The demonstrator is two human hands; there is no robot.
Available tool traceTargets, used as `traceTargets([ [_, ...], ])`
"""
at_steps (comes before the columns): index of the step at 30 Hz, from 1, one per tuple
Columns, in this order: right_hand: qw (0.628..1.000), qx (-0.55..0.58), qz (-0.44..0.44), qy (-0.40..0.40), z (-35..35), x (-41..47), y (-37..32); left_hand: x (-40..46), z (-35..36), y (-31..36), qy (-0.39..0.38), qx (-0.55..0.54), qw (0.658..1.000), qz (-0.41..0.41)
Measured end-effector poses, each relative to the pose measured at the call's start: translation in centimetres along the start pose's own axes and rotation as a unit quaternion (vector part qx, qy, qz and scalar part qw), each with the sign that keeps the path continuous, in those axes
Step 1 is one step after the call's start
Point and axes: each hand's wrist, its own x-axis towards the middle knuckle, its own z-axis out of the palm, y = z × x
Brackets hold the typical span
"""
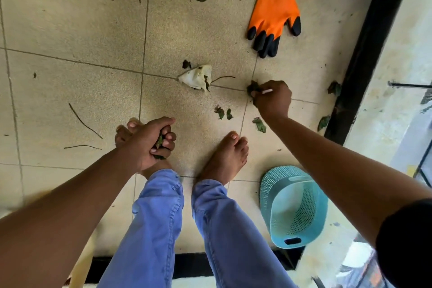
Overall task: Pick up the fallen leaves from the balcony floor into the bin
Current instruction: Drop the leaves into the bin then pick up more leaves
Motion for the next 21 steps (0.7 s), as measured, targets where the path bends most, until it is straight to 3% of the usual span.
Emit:
traceTargets([
  [3, 0.998, -0.008, 0.064, -0.009, -2.5, -0.5, 2.3, 0.3, 0.4, 0.0, -0.001, 0.013, 1.0, 0.001],
  [6, 0.997, -0.017, 0.071, -0.037, -3.9, -2.2, 4.8, 0.7, 1.1, -0.1, -0.012, 0.022, 1.0, 0.0],
  [12, 0.969, -0.184, -0.094, -0.134, -2.2, -5.4, 6.8, 0.9, 3.1, -0.6, -0.035, 0.028, 0.999, -0.007],
  [18, 0.953, -0.264, -0.098, -0.115, 0.0, -6.0, 7.6, 0.9, 4.1, -0.7, -0.032, 0.044, 0.999, -0.003],
  [21, 0.959, -0.242, -0.101, -0.107, 0.1, -5.9, 7.5, 0.9, 4.1, -0.6, -0.03, 0.048, 0.998, -0.004],
])
